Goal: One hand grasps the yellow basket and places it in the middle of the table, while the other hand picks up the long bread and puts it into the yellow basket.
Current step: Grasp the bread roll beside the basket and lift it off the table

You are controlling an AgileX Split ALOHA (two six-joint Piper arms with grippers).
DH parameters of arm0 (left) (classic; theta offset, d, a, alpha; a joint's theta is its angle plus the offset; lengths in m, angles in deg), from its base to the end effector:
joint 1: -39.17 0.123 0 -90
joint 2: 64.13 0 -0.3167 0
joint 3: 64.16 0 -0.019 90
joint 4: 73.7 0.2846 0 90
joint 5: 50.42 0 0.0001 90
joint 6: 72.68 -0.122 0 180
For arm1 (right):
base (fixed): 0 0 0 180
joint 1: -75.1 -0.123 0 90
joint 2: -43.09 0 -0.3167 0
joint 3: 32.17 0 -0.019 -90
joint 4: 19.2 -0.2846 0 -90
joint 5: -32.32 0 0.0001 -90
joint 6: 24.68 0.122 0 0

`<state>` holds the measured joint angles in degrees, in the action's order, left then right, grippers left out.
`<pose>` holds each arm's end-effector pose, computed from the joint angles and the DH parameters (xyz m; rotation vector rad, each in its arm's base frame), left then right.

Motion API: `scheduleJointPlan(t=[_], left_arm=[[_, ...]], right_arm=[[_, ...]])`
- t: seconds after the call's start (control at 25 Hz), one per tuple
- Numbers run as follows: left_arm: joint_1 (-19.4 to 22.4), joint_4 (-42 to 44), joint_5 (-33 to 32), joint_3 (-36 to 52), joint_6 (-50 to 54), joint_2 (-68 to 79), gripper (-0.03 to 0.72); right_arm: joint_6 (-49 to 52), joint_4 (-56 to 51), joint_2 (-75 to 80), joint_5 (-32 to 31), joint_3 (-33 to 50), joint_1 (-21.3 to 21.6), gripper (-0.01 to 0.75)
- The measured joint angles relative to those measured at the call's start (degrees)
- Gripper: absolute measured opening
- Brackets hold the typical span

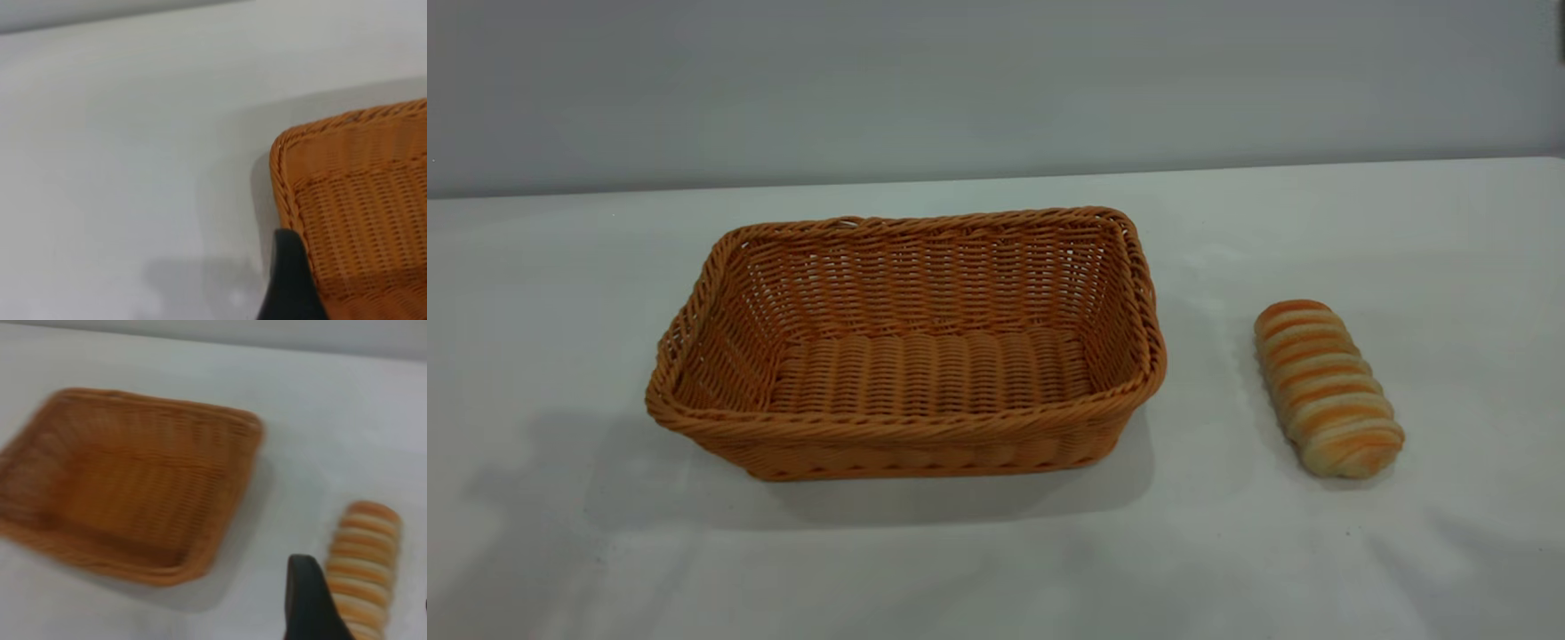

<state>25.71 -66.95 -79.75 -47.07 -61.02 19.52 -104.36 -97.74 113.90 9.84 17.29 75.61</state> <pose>0.3338 -0.0726 0.3252 0.1216 2.2650 -0.1126 0.2443 0.0436 0.2302 -0.2462 2.1425 0.3921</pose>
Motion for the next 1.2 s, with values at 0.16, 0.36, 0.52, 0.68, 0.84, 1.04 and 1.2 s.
scheduleJointPlan(t=[0.16, 0.36, 0.52, 0.68, 0.84, 1.04, 1.2], left_arm=[[0.00, 0.05, -0.14, 0.00, 0.00, -1.98, 0.553], [0.00, 0.05, -1.68, 0.04, 0.00, -2.09, 0.553], [0.00, 0.05, -4.00, 0.04, 0.00, -2.09, 0.553], [0.00, 0.05, -5.52, 0.04, 0.00, -2.09, 0.553], [0.00, 0.05, -5.79, 0.04, 0.00, -2.09, 0.553], [0.00, 0.05, -5.97, 0.20, -0.02, -2.09, 0.553], [0.00, 0.00, -6.29, 0.42, -0.02, -2.09, 0.553]], right_arm=[[-22.44, -18.67, 14.39, 4.40, -0.58, 0.00, 0.462], [-30.85, -23.16, 30.21, 1.54, -6.03, 0.00, 0.463], [-32.11, -23.82, 38.81, 0.30, -10.43, 0.00, 0.463], [-33.66, -23.94, 45.10, 1.35, -14.55, 0.00, 0.463], [-34.18, -24.09, 51.18, 1.74, -18.60, 0.00, 0.463], [-34.29, -24.16, 58.28, 2.97, -22.84, 0.00, 0.463], [-34.40, -24.52, 62.68, 2.78, -24.71, 0.00, 0.458]])
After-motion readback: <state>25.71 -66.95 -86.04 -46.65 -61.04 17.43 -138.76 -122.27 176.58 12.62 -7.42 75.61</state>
